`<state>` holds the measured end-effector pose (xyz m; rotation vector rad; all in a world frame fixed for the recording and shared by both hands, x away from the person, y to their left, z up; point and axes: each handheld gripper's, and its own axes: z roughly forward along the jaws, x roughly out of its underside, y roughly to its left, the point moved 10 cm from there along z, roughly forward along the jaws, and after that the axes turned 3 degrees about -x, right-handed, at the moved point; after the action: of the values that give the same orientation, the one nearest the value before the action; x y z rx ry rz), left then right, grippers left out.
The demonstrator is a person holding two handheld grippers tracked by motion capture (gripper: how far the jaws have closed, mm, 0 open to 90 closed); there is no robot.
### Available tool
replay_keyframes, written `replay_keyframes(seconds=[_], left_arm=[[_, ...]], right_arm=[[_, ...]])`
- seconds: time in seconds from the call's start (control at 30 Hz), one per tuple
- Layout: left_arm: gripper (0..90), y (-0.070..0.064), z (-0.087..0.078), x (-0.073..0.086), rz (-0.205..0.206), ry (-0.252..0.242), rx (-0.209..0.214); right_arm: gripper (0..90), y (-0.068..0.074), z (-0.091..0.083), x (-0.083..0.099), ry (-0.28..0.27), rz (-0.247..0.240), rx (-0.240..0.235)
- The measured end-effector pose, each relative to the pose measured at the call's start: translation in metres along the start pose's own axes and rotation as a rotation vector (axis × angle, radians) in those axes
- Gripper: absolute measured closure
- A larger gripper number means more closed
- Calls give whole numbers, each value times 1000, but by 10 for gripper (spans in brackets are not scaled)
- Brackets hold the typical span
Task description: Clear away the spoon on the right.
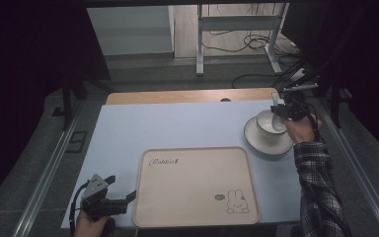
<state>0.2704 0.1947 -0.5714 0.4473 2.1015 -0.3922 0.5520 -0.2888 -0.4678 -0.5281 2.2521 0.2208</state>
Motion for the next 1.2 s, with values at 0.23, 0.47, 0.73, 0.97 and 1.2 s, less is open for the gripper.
replay_keyframes(seconds=[0.23,0.47,0.73,0.97,1.2], left_arm=[[39,0,0,0,2,1,-2],[39,-1,0,0,-2,-1,-3],[39,-1,0,0,4,2,-3],[39,-1,0,0,6,3,-4],[39,-1,0,0,9,3,-5]], right_arm=[[746,8,-15,-10,-11,-26,-16],[746,21,-35,-16,-23,-32,-53],[747,36,-50,-10,-8,-36,-97],[747,58,-60,1,24,-69,-142],[747,79,-66,12,43,-99,-189]])
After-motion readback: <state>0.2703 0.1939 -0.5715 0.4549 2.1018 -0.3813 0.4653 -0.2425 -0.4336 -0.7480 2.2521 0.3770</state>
